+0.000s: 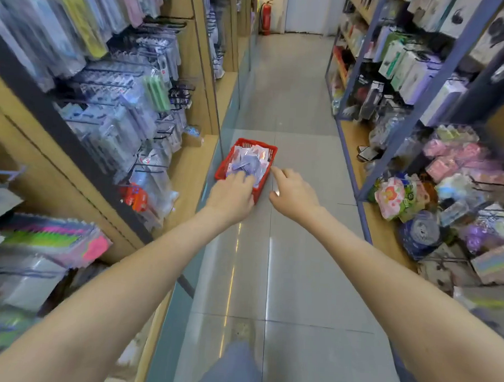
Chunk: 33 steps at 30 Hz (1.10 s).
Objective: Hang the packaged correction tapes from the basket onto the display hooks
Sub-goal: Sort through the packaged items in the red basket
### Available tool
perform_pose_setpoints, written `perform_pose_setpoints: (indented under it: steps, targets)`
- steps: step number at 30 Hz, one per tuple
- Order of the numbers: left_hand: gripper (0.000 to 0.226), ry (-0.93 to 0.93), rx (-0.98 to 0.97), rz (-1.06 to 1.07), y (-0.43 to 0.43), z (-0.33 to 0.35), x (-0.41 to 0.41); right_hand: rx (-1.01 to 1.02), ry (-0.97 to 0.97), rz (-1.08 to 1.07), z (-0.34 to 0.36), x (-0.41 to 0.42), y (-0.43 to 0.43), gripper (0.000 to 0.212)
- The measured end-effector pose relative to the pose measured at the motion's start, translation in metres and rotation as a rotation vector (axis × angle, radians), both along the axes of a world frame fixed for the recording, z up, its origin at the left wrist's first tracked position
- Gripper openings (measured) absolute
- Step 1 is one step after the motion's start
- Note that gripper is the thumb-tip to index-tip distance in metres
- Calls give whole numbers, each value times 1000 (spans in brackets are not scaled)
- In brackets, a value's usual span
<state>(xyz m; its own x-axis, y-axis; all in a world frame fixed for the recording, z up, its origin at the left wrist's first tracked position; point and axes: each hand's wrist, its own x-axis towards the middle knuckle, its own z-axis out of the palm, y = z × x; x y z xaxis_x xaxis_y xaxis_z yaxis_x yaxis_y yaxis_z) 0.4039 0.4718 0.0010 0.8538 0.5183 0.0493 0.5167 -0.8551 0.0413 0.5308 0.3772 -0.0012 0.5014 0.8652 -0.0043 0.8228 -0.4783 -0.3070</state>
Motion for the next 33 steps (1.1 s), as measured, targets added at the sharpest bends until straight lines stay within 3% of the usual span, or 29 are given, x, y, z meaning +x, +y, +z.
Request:
perform_pose_setpoints:
  steps: [4, 10, 15, 21, 27, 33]
  targets:
    - [47, 60, 71, -74, 78, 12, 82, -18, 27, -22, 9, 85, 72, 59]
    - [43, 92, 59, -60, 164, 9, 213, -26, 50, -16, 1, 219, 160, 61]
    - [40, 96, -43, 65, 233, -22, 330, -54, 33, 82, -17, 345, 245, 60]
    - [37, 101, -32, 142, 313, -36, 464, -140, 9, 245, -19, 481, 336, 59]
    - [38, 104, -71, 297, 393, -51, 513, -209, -37, 451, -31, 553, 452, 64]
    - [37, 137, -197, 573, 486, -98, 521, -263, -62, 677, -74, 565, 576, 68]
